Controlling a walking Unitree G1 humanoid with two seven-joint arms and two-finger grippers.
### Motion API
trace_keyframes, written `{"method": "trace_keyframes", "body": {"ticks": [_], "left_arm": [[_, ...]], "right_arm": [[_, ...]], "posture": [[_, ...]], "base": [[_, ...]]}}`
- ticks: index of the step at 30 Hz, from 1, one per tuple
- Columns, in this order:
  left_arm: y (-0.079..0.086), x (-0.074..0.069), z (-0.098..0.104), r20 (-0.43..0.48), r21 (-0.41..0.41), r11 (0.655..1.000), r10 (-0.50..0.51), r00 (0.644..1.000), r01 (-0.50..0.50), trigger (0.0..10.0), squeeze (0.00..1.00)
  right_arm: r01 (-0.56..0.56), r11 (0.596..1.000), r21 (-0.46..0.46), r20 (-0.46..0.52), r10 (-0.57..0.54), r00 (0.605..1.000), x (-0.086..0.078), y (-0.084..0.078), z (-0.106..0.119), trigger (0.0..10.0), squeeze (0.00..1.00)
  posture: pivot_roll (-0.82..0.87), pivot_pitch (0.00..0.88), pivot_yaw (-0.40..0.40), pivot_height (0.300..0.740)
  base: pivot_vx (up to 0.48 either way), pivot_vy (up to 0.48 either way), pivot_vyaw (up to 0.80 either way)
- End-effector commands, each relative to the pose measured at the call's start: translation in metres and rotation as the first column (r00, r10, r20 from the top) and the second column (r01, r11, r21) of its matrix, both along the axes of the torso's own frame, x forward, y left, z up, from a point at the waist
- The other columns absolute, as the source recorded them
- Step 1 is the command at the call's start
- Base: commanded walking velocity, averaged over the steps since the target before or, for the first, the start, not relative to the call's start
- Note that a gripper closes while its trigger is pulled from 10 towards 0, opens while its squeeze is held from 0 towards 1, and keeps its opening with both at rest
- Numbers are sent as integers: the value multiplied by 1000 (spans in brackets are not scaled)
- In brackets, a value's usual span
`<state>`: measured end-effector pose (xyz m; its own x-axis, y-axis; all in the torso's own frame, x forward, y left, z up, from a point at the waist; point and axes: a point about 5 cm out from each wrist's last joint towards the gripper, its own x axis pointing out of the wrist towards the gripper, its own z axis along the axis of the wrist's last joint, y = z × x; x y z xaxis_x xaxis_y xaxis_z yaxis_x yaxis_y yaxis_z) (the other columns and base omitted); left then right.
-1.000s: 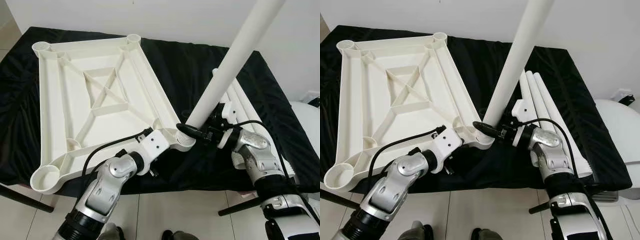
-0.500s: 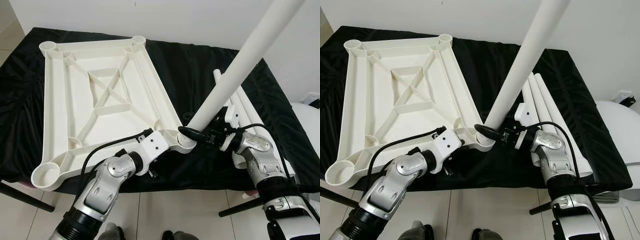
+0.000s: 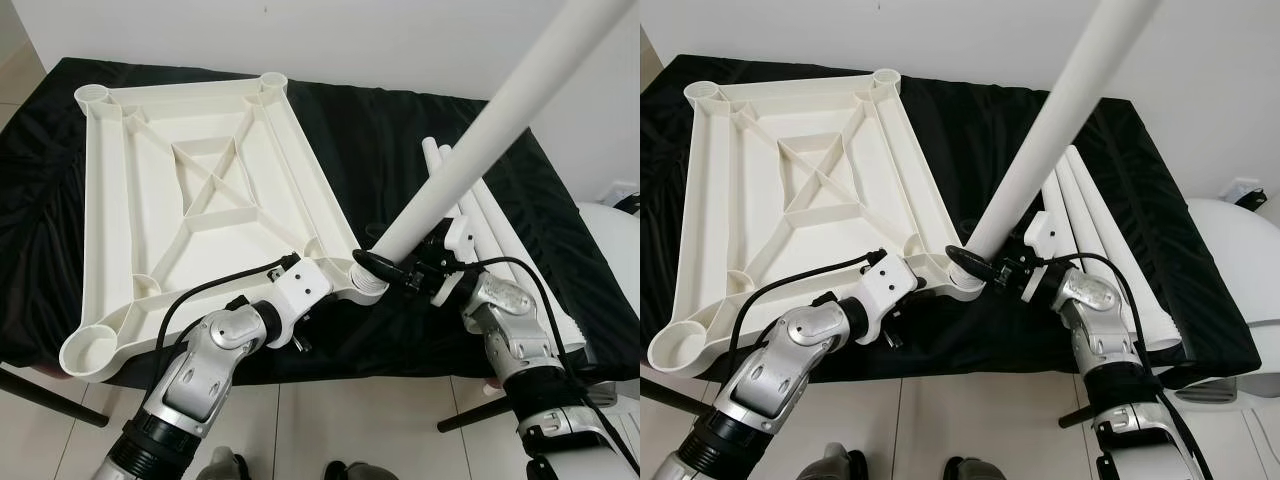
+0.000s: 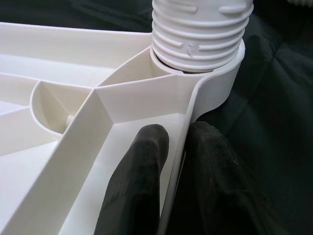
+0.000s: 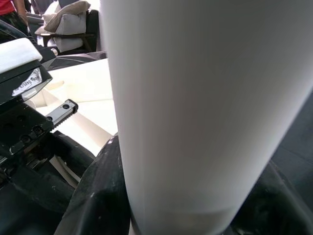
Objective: Building children table
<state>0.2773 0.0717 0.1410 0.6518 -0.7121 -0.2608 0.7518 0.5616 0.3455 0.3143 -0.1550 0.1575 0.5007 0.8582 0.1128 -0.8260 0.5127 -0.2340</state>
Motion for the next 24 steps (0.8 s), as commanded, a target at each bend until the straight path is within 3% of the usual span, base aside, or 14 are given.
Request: {"method": "trace_keyframes", "body": {"ticks": [1,14,20,24], "left_arm": [[9,1,-3,-10,11,999,42,999,-42,10000,0],[5,0,-1,-9,-10,999,38,999,-38,10000,0],[3,-1,1,-3,-18,999,33,999,-33,10000,0],[3,-1,1,-2,-18,999,31,1000,-31,10000,0]], "right_arm": [[96,992,-86,-164,-109,980,-7,-13,-39,10000,0],[121,983,-136,-226,-150,963,-4,-2,-47,10000,0],[23,989,-145,-340,-72,938,2,-2,-44,10000,0],[1,987,-161,-356,-59,933,2,-3,-44,10000,0]], "posture": [[-44,134,-45,740],[-45,126,-51,740],[-40,128,-52,740],[-36,130,-55,740]], "base": [[0,0,0],[0,0,0],[0,0,0],[0,0,0]]}}
